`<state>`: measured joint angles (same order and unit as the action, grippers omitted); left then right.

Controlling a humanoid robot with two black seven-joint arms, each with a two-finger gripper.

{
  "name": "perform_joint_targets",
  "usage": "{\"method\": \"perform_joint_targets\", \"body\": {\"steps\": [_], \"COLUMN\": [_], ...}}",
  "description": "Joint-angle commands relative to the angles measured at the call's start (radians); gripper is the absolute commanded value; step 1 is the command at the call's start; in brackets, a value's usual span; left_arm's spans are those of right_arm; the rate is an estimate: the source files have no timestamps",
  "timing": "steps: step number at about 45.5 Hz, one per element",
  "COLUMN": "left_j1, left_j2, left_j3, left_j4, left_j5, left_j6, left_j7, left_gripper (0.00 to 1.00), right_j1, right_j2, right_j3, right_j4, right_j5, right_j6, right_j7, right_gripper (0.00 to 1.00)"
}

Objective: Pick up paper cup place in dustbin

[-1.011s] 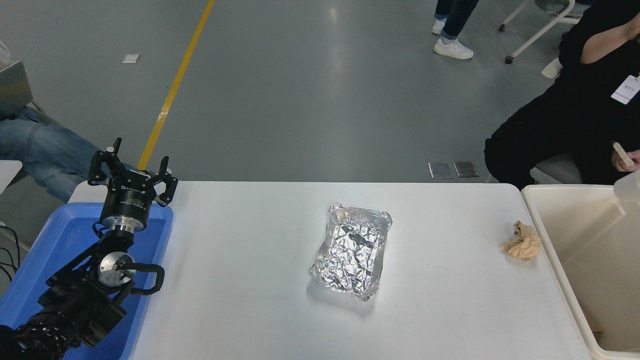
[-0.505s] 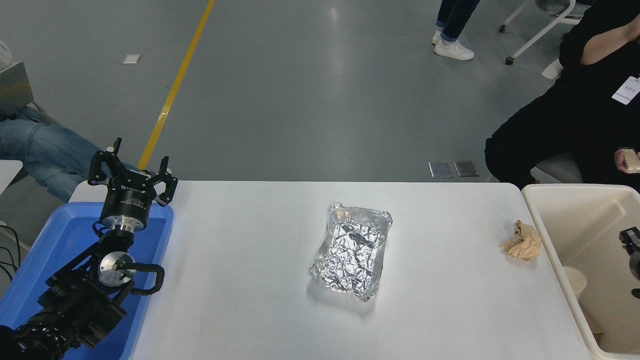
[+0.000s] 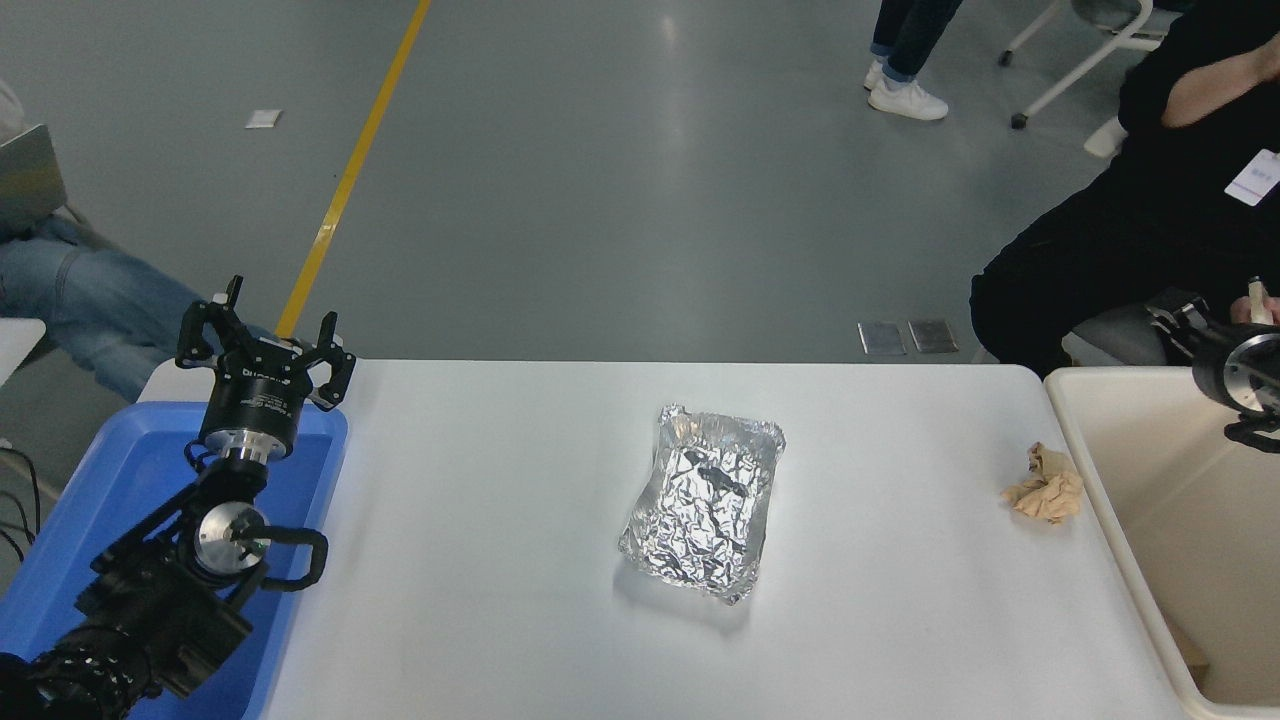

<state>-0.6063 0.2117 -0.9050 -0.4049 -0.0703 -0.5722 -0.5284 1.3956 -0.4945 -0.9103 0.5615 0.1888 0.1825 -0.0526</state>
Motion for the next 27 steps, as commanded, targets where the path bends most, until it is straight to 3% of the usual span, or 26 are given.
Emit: {"method": "perform_joint_targets", "body": {"steps": [1,12,22,27], "left_j1": [0.000,0.000,0.000,0.000], "left_j2": [0.000,0.000,0.000,0.000], "left_j3": [0.000,0.000,0.002,0.000], "left_j4": [0.000,0.000,0.000,0.001], "left_j5": [0.000,0.000,0.000,0.000], "left_j6": [0.000,0.002,0.000,0.000], "left_j7": [0.001,0.001,-0.001,-0.001], "left_gripper": [0.99,0.99,0.99,0.99], "right_j1": [0.339,0.565,0.744,0.839], "right_j2": [0.119,0.171,0.163,0.163], "right_j3": [-0.117,-0.121,-0.140,-0.163], "right_j4": [0.095,0.394,0.733,0.851], "right_j5": [-0.048,-0.108,-0.108,-0.106], "right_j6": [0.328,0.397,0.397,0.411], "right_j7": [-0.007,-0.022,-0.151,-0.173], "right_gripper": [1.00,1.00,1.00,1.00]}}
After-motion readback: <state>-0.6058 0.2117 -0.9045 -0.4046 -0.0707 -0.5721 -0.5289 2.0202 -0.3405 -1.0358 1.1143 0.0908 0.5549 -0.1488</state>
